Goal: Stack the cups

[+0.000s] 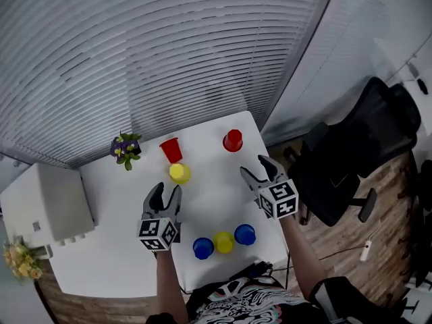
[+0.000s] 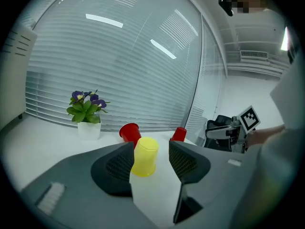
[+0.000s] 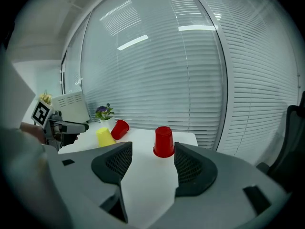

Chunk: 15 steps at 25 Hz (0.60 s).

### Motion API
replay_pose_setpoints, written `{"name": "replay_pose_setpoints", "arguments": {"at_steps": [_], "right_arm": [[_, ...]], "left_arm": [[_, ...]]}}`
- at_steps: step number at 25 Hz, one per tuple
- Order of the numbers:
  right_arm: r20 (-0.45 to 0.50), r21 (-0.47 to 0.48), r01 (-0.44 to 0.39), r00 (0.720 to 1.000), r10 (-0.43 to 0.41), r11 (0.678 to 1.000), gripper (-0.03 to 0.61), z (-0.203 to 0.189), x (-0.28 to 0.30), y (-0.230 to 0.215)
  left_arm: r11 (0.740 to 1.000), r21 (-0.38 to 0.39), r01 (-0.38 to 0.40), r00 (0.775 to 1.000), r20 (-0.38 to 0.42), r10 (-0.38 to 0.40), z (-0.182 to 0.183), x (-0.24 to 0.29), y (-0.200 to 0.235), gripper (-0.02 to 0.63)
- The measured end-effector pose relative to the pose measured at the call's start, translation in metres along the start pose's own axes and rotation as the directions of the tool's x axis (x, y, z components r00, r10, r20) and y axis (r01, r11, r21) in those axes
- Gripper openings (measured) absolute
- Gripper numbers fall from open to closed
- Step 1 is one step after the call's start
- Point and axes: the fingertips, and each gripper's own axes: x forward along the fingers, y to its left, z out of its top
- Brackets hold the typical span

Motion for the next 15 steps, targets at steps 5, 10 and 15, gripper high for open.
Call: {"name": "replay_pose_setpoints", "arguments": {"at_steps": [5,10,15], "right_arm": [[0.028,-0.021,0.031,0.999,-0.031,0.999,0.278,0.011,0.034,-0.017],[0.050,-0.029,0.029,0.998,-0.027,0.999,0.282,0.012,0.059,-0.024],[0.046,-0.046,-0.003,0.999,0.005,0.999,0.291,0.011,0.077,-0.025]], "left_arm": [[1.000,0.019,0.003,1.000,0.011,-0.003,0.001,0.024,0.005,0.230],[0.998,0.041,0.040,0.999,0.024,-0.041,-0.002,0.036,0.004,0.239],[0.995,0.080,0.060,0.998,-0.006,-0.060,-0.011,0.044,0.001,0.255]]}}
